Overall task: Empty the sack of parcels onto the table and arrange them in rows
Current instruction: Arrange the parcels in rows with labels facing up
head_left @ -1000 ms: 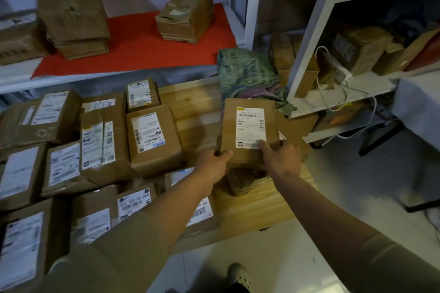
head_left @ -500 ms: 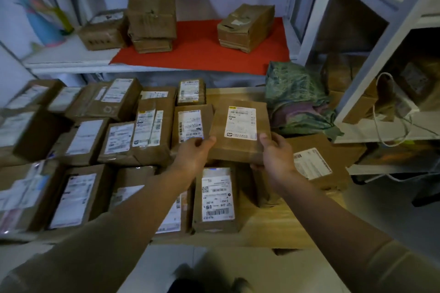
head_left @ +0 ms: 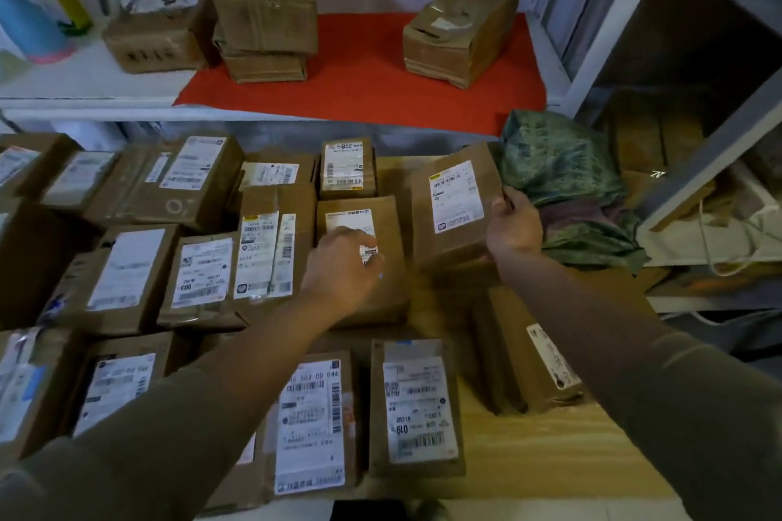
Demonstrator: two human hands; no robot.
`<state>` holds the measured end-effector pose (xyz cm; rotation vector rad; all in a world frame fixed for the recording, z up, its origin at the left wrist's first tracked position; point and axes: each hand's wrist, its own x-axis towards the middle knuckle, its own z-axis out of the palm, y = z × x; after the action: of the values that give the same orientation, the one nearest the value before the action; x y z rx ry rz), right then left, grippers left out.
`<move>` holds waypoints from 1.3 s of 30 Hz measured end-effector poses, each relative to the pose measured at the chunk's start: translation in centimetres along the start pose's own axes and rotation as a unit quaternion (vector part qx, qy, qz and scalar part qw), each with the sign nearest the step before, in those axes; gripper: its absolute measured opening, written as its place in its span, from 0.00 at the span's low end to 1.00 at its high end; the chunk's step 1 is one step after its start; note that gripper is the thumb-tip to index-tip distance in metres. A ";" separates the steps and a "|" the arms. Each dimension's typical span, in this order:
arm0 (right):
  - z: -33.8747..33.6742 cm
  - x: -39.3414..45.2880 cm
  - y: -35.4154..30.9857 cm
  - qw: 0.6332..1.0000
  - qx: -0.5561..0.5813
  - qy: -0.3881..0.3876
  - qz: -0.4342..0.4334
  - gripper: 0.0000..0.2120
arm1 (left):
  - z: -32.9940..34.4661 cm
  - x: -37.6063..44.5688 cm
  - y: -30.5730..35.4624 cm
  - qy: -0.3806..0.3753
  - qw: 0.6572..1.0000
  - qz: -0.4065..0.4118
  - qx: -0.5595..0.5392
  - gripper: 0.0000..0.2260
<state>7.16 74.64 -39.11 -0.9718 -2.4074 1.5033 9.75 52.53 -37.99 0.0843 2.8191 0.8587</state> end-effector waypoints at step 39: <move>-0.5 -3.0 0.8 0.974 -0.030 -0.214 -0.066 0.12 | 2.3 0.2 2.2 -0.091 0.991 0.044 0.093 0.12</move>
<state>10.07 73.53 -38.89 -0.5191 -2.7523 1.7451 10.01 55.66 -38.66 0.2999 2.7317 0.5693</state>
